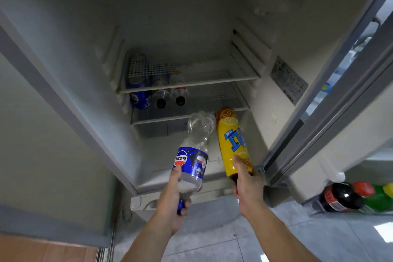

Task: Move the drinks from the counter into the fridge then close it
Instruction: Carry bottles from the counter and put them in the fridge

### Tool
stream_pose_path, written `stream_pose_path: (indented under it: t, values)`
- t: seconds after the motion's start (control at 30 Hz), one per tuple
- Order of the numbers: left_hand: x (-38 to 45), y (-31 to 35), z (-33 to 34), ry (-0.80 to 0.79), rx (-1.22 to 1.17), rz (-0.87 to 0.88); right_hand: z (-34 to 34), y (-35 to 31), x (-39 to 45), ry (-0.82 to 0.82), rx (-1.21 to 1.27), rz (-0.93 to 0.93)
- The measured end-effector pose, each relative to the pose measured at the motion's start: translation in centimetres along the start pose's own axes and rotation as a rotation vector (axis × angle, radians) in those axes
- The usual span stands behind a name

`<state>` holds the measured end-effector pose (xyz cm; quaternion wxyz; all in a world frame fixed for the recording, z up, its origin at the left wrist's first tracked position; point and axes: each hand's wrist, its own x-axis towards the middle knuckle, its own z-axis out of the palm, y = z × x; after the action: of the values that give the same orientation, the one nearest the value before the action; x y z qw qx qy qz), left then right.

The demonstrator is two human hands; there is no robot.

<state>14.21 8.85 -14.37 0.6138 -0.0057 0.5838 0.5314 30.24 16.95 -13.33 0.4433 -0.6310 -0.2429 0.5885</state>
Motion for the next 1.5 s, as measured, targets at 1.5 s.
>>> stream_pose_path:
  t: [1.5]
  values:
    - [11.1, 14.2, 13.6, 0.090, 1.874, 0.945, 11.9, -12.6, 14.6, -0.104, -1.361, -0.694]
